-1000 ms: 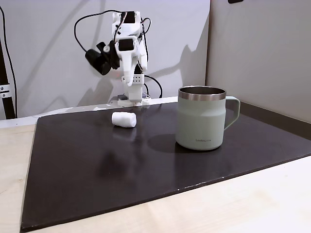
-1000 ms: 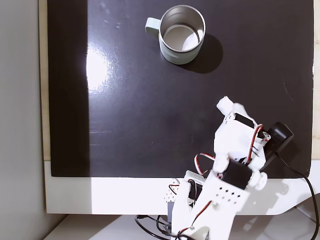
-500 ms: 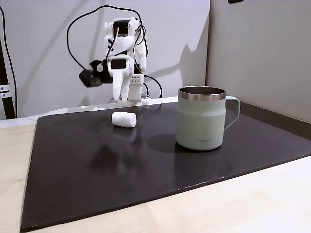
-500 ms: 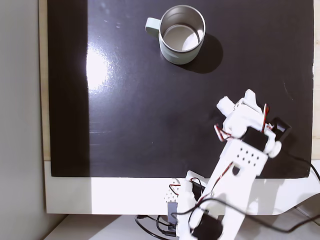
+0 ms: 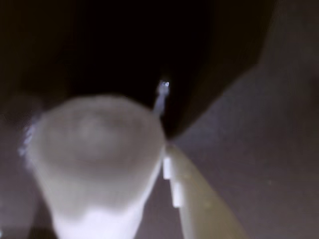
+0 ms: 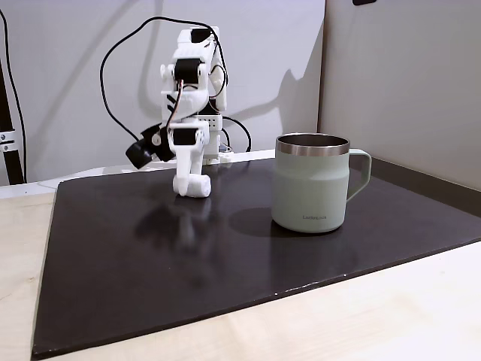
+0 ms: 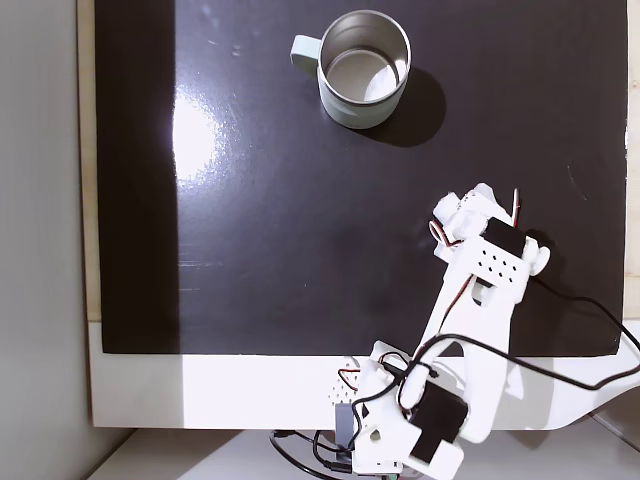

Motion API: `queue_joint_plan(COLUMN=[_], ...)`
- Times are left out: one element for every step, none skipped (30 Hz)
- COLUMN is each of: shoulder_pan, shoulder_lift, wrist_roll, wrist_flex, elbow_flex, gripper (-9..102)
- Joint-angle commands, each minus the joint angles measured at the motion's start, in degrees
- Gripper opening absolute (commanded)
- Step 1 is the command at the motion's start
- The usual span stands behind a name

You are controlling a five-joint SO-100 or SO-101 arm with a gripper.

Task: Grasp a gauze and put it in the cup.

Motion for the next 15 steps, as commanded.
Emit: queue_joint_plan(shoulder_pan=[-0.2, -0.3, -0.3, -0.4, -0.4, -0.4, -0.3, -0.3, -0.3, -0.3, -0.4, -0.4, -0.3, -0.2, -0.1], shoulder_lift=[0.0, 0.1, 0.2, 0.3, 0.3, 0.3, 0.3, 0.1, 0.0, -0.1, -0.2, -0.3, -0.3, -0.3, -0.3], wrist_roll=[0.4, 0.4, 0.4, 0.4, 0.5, 0.6, 0.7, 0.7, 0.6, 0.5, 0.5, 0.5, 0.5, 0.5, 0.5], wrist_flex=[-1.3, -1.6, -2.0, -2.4, -2.6, -3.0, -3.2, -3.3, -3.3, -3.3, -3.3, -3.2, -3.2, -3.2, -3.1], elbow_flex=[-2.4, -2.2, -1.8, -1.6, -1.4, -1.3, -1.2, -1.2, -1.2, -1.2, -1.2, -1.1, -1.1, -1.1, -1.1], gripper=[35, 35, 34, 33, 31, 28, 23, 18, 12, 7, 4, 2, 0, 0, 0])
